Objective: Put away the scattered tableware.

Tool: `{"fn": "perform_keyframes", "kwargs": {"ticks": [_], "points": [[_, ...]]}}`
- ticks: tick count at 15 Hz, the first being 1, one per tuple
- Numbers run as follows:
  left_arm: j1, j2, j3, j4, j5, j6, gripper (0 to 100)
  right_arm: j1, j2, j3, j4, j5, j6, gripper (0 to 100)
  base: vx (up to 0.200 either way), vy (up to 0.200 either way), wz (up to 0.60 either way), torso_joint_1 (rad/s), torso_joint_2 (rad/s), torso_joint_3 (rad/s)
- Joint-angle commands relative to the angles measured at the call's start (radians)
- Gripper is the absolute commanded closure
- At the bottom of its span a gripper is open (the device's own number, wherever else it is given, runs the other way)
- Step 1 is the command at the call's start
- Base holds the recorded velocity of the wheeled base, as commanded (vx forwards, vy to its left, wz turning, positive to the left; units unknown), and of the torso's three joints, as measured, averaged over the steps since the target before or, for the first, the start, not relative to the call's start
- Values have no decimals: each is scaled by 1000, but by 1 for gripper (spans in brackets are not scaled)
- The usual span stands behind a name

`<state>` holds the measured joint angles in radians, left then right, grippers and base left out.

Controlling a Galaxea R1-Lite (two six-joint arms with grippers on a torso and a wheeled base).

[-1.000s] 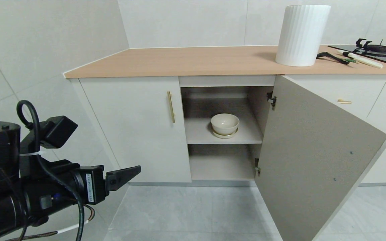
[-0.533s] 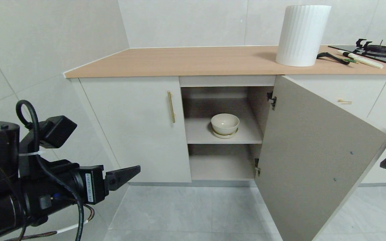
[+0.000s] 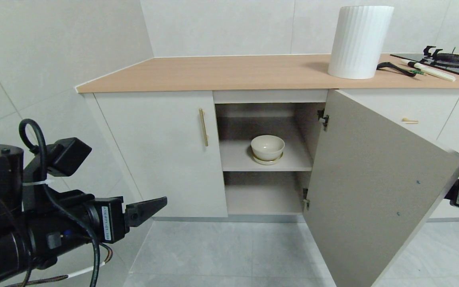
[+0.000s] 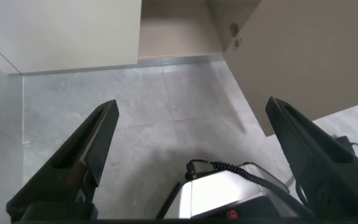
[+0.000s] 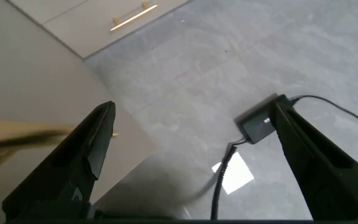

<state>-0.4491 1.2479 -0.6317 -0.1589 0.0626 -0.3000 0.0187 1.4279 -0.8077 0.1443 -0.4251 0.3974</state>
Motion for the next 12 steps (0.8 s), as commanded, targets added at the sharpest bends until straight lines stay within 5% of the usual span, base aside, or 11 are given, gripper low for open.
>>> {"fn": "perform_keyframes", "kwargs": {"ticks": [1,12], "points": [[0,1,0,-1,0,-1,0,33,3,2,0,0,15,0,0,0,0,0,0,0],[0,-4,0,-1,0,-1,0,299,36,25,0,40,199,0,0,0,0,0,0,0]]}}
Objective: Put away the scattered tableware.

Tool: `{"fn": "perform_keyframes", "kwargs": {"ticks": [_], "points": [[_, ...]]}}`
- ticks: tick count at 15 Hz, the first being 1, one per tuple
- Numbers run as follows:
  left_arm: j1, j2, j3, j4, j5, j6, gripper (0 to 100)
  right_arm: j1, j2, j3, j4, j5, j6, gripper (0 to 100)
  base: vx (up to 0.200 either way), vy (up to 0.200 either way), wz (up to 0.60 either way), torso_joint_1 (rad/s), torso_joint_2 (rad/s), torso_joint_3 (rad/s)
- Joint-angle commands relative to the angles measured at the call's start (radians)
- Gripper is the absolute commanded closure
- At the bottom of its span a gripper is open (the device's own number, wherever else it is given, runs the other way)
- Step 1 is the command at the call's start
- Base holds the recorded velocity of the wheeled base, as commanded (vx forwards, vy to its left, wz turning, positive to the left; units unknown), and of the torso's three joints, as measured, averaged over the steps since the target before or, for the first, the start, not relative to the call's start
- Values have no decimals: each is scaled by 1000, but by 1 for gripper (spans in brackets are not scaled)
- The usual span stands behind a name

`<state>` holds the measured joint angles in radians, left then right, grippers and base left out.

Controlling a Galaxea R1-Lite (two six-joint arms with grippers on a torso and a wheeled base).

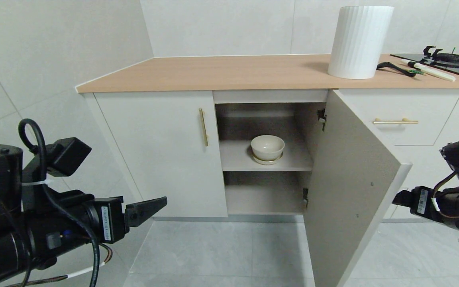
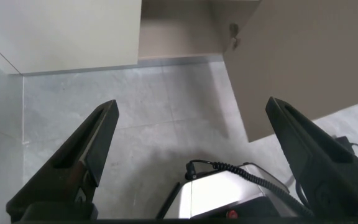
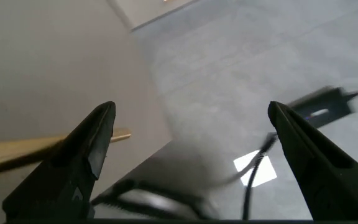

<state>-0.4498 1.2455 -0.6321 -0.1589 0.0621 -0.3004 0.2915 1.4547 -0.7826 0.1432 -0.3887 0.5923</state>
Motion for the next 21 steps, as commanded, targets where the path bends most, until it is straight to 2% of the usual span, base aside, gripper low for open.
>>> {"fn": "perform_keyframes", "kwargs": {"ticks": [1,6,11,14,18,21], "points": [[0,-3,0,-1,1,0,0,54,12,-1,-1,18,11,0,0,0,0,0,0,0],[0,-3,-3,-2,1,-2,0,153,127,-30,-113,36,6,0,0,0,0,0,0,0],[0,-1,-8,-2,1,0,0,167,306,-221,-155,50,-94,0,0,0,0,0,0,0],[0,-1,-8,-4,1,0,0,187,368,-316,-168,148,-97,0,0,0,0,0,0,0],[0,-1,-9,-4,1,0,0,206,441,-325,-266,188,-85,0,0,0,0,0,0,0],[0,-1,-11,-4,2,0,0,232,497,-314,-378,205,-6,0,0,0,0,0,0,0]]}}
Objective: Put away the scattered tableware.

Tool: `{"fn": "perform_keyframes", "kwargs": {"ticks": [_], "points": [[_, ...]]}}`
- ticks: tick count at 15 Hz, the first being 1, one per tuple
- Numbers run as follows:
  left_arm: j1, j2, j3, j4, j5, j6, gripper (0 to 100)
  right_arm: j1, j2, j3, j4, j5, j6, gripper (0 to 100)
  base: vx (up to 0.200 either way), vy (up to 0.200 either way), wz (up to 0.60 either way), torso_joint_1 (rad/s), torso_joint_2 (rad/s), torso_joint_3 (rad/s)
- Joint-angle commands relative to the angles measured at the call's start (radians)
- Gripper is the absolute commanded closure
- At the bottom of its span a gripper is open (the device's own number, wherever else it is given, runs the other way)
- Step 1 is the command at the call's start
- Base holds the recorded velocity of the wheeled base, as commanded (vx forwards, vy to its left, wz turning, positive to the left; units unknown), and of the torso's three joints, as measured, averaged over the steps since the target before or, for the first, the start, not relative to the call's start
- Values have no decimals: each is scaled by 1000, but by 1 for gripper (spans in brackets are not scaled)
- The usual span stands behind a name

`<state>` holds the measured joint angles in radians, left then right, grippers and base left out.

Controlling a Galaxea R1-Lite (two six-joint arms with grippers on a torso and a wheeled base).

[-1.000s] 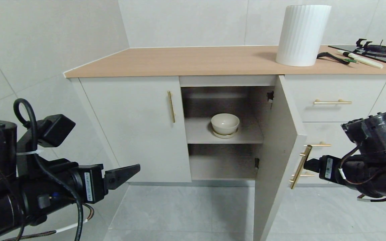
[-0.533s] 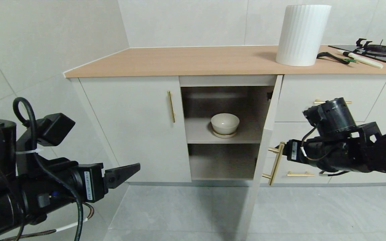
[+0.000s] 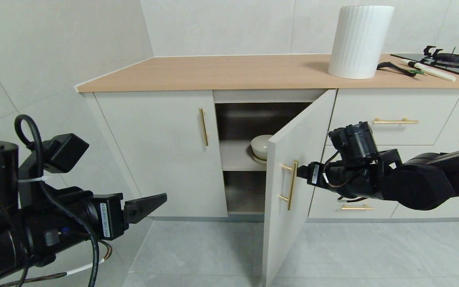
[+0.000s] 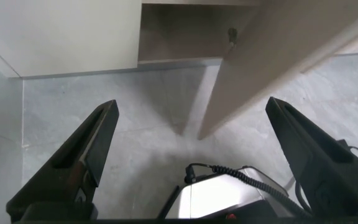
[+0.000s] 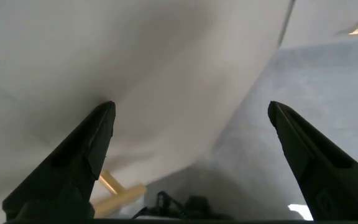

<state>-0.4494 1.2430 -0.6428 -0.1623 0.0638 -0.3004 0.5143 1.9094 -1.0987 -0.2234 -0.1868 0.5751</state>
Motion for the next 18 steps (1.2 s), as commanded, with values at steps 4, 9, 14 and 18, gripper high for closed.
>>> {"fn": "perform_keyframes", "kwargs": {"ticks": [4,9,14,18], "points": [[0,1,-2,-3,2,0,0,9,135,-30,-197,7,135,0,0,0,0,0,0,0],[0,1,-2,-3,2,0,0,7,218,-89,-266,-2,200,0,0,0,0,0,0,0],[0,3,-2,-3,2,0,0,1,264,-125,-266,-6,229,0,0,0,0,0,0,0],[0,3,11,0,1,41,0,0,267,-133,-266,-8,233,0,100,0,0,0,1,0]]}}
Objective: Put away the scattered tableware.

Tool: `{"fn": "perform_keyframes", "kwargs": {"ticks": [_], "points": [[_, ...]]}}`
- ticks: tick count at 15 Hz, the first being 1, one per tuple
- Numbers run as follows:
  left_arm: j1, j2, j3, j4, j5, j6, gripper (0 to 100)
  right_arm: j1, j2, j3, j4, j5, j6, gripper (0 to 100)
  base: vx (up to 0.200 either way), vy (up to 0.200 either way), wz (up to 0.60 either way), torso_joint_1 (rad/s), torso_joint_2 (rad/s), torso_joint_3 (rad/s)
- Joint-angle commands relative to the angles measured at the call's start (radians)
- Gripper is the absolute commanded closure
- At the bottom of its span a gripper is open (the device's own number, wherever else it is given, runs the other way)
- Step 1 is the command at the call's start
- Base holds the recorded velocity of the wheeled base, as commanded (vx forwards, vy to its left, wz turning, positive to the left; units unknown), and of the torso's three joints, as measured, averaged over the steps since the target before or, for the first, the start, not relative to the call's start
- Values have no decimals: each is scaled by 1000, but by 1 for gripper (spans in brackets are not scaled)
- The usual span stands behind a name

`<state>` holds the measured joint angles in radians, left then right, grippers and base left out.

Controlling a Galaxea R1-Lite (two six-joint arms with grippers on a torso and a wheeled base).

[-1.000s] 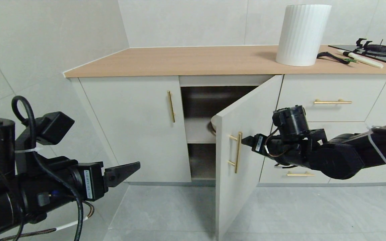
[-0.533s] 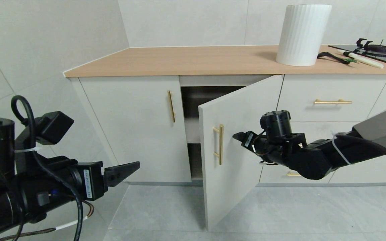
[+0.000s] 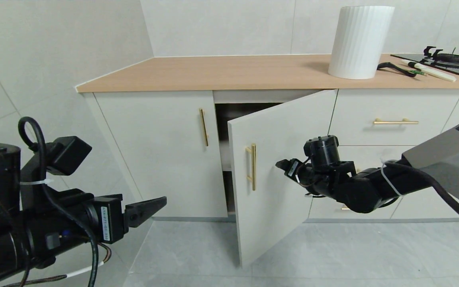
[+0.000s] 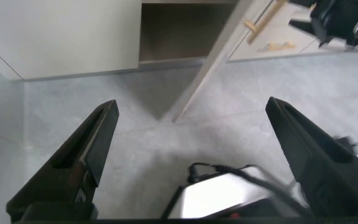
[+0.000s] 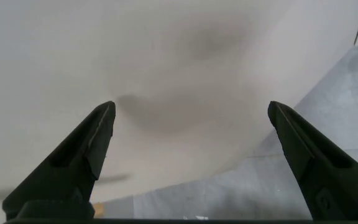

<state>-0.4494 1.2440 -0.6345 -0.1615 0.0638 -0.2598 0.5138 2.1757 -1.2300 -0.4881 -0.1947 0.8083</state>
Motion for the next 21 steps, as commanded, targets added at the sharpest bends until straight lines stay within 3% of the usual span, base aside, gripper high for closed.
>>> {"fn": "perform_keyframes", "kwargs": {"ticks": [1,4,9,12,21], "points": [[0,2,2,-1,1,1,0,0,1,-2,-1,0,0,0,200,0,0,-12,7,2],[0,2,1,-1,2,1,0,0,3,-14,-1,0,22,0,200,0,0,1,6,2],[0,2,1,-3,2,-1,0,0,9,-46,-1,-12,60,0,0,0,0,0,0,0],[0,2,1,-3,2,-1,0,-21,52,-117,0,-86,101,0,0,0,0,0,0,0],[0,5,1,-4,2,-4,0,-101,156,-240,3,-180,120,0,0,0,0,0,0,0]]}}
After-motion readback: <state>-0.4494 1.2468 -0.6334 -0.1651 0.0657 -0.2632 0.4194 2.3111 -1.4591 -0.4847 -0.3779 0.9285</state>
